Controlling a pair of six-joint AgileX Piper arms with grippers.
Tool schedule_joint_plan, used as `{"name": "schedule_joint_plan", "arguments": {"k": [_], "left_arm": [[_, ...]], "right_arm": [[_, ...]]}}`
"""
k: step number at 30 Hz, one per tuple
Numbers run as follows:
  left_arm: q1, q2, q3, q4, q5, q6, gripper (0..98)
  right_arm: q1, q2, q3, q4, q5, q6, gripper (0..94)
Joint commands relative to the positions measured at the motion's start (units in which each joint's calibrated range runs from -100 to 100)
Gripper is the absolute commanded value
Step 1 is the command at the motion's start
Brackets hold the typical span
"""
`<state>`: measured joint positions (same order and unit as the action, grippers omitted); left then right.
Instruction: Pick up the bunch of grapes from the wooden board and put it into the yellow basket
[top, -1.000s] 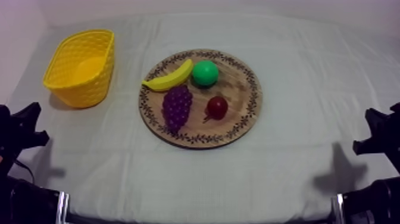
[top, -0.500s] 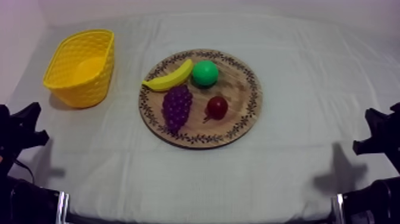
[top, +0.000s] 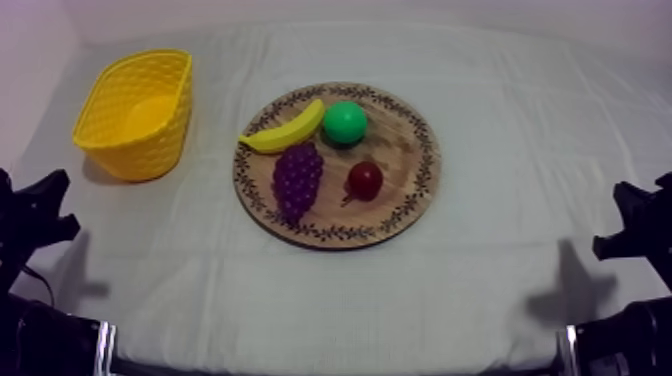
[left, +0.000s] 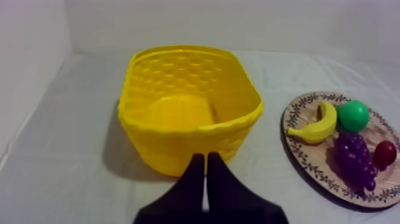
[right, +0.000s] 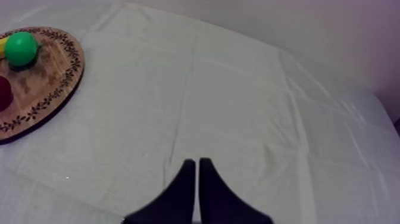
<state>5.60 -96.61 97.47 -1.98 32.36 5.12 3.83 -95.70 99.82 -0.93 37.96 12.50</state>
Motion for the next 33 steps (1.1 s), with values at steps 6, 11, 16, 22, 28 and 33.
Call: {"name": "schedule_joint_plan", "arguments": {"k": [6,11,16,22,28,33], "left_arm": [[1.13,10.88,-11.02,0.13,0.0,0.53,0.0],[2.85,19.88,-21.64,0.03,1.0,0.91,0.0],[5.04,29.07,-33.25,-0.36,2.77,0.82,0.0],[8.34,39.83,-46.9,-0.47,6.55,-0.63,0.0],[12.57,49.24,-57.98,-0.49,10.81,-2.33,0.0],[16.39,56.41,-65.09,-0.53,13.29,-3.15,0.0]], "right_arm": [[0.0,0.03,-0.04,-0.02,0.02,-0.07,0.3],[0.0,0.03,-0.04,-0.02,0.02,-0.07,0.3],[0.0,0.03,-0.04,-0.02,0.02,-0.07,0.3],[0.0,0.03,-0.04,-0.02,0.02,-0.07,0.3],[0.0,0.03,-0.04,-0.02,0.02,-0.07,0.3],[0.0,0.03,-0.04,-0.02,0.02,-0.07,0.3]]}}
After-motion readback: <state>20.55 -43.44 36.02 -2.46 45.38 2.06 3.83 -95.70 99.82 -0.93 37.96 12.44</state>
